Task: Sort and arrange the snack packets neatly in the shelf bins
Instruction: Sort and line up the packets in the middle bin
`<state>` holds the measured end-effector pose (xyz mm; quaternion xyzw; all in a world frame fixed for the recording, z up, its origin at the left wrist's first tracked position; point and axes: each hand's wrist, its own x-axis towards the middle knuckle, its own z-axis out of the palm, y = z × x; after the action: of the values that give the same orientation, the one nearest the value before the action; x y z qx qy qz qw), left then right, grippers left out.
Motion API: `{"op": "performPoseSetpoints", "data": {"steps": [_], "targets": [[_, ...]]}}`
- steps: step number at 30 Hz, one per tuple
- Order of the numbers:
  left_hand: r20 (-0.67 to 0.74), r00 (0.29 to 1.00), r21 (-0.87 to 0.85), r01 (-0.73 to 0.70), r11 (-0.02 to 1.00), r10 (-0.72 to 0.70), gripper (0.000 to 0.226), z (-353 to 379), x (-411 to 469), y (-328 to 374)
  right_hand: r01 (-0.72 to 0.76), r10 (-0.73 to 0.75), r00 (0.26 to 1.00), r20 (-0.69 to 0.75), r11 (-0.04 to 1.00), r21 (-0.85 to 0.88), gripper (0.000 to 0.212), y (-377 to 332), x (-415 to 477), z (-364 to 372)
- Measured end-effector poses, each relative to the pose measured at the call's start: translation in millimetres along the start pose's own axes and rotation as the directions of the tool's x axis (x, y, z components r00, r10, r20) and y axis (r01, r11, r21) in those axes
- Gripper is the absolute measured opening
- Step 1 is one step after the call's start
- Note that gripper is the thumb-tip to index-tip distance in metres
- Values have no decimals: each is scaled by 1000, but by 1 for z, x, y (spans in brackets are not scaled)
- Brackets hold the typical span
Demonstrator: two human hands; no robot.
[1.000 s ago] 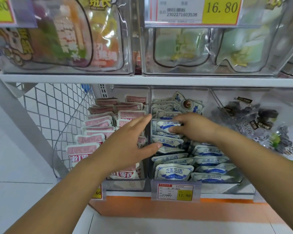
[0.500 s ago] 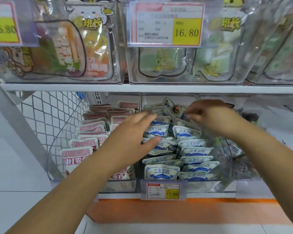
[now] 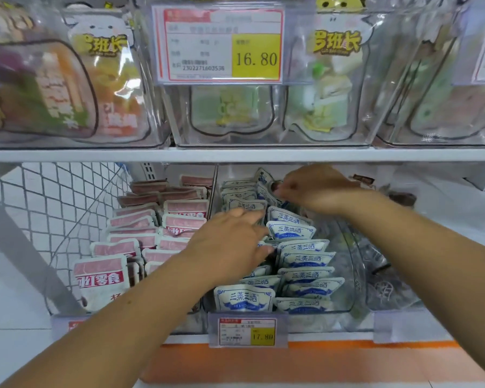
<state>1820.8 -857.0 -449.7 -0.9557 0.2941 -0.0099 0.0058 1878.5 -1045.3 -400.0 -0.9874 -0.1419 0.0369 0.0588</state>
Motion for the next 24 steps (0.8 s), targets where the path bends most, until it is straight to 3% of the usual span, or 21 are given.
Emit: {"op": "performPoseSetpoints", "data": {"steps": [3, 7, 12, 15, 17, 20, 22, 24], "targets": [[-71, 997, 21, 6, 1000, -4, 48, 4, -5, 1, 22, -22, 993, 118, 1000, 1, 40, -9, 22, 19], [-81, 997, -70, 14, 997, -19, 48, -1, -7, 0, -1, 1, 998, 60, 1000, -9, 33, 9, 27, 9], [-102, 986, -417, 80, 905, -134, 74, -17, 7, -2, -45, 19, 998, 65, 909, 415, 10, 31, 5, -4], [-144, 960, -533, 128, 837, -239, 87, -23, 27, -8, -19, 20, 1000, 4, 864, 504, 11, 35, -14, -6], [-78, 954, -610, 185, 770, -291, 88, -25, 38, -11, -10, 44, 998, -45, 818, 575, 11, 38, -22, -4], [54, 966, -732, 212, 648, -255, 65, -24, 53, -13, 8, 72, 990, -120, 827, 562, 11, 38, -27, 0], [31, 971, -704, 189, 685, -235, 31, -23, 60, -10, 9, 39, 995, -95, 889, 458, 9, 32, -29, -1], [-12, 974, -604, 173, 778, -226, 20, -24, 64, -6, 19, -8, 999, -33, 931, 363, 19, 26, -33, 0]]}}
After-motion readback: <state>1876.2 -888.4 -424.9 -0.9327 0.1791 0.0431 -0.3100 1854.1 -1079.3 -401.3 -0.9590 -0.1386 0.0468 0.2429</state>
